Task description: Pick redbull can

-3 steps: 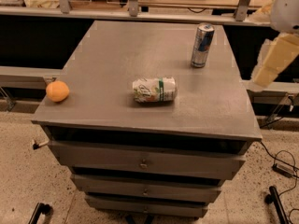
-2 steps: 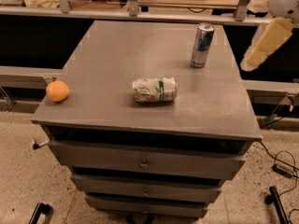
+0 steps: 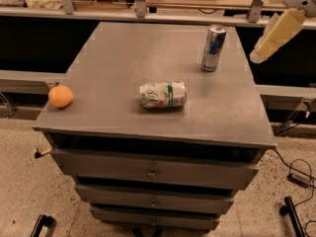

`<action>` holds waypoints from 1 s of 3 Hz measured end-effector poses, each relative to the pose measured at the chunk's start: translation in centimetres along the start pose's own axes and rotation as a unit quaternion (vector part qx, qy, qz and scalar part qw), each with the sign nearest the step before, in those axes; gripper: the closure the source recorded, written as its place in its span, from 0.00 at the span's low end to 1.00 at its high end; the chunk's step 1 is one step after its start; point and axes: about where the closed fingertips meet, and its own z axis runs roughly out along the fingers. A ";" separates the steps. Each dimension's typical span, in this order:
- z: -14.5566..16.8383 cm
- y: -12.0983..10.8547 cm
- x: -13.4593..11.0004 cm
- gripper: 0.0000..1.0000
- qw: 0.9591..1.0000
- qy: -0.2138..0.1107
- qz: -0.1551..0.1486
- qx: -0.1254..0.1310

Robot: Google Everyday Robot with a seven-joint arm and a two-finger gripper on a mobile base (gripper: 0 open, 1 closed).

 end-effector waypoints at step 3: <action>2.7 -6.3 1.6 0.00 0.983 -0.135 0.069 0.107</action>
Offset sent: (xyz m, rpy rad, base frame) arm 0.0836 -0.0509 0.0054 0.2984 -0.3772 -0.2446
